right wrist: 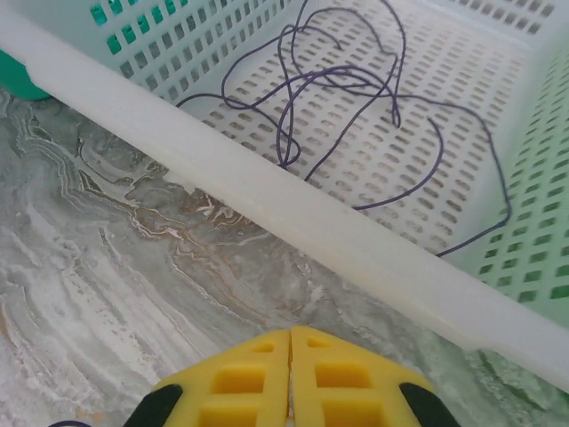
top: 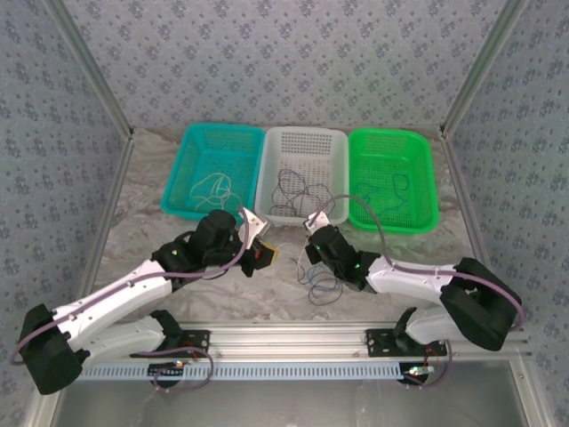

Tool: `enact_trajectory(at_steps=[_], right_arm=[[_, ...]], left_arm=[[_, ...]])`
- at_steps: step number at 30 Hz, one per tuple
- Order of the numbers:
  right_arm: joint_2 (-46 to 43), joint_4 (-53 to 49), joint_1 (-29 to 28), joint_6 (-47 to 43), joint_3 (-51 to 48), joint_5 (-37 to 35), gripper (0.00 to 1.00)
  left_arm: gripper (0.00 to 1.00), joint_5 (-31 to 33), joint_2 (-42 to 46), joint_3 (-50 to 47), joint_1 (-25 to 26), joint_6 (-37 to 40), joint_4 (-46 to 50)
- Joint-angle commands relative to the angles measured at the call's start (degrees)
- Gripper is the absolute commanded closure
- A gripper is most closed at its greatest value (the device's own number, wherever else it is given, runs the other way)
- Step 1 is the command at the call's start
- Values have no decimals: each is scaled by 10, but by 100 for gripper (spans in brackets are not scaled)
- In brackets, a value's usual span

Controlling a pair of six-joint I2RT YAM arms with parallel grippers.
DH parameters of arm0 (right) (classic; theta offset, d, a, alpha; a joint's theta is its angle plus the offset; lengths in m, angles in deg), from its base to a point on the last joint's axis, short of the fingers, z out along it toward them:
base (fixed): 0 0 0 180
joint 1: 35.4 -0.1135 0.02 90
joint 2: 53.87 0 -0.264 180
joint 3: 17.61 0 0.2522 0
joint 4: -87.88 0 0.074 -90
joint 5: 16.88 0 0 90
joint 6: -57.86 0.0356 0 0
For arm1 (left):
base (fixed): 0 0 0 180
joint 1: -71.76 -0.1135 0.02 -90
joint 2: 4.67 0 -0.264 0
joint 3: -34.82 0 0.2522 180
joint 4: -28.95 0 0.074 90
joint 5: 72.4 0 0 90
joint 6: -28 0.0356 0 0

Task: Untangle the cables

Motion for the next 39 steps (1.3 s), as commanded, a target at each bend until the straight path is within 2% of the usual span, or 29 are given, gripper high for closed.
enact_trajectory(at_steps=[1, 6, 15, 20, 26, 29, 34, 39], right_arm=[[-45, 31, -20, 10, -22, -74, 100], [-93, 27, -60, 7, -46, -124, 100], [-158, -27, -122, 71, -96, -221, 100], [-166, -69, -158, 80, -90, -261, 100], [-134, -138, -170, 131, -70, -300, 100], [-113, -214, -171, 199, -47, -340, 97], [-66, -387, -168, 380, -1, -411, 86], [-17, -394, -163, 406, 14, -402, 83]], left_arm=[[100, 34, 8, -8, -7, -26, 11], [100, 89, 13, -24, -53, -88, 6], [100, 101, 88, -55, -145, -197, -42], [100, 109, 130, -60, -150, -228, -92], [100, 122, 162, -55, -151, -260, -162], [100, 113, 166, -41, -151, -269, -176], [100, 70, 162, -28, -150, -299, -194], [100, 37, 153, -55, -150, -375, -267]])
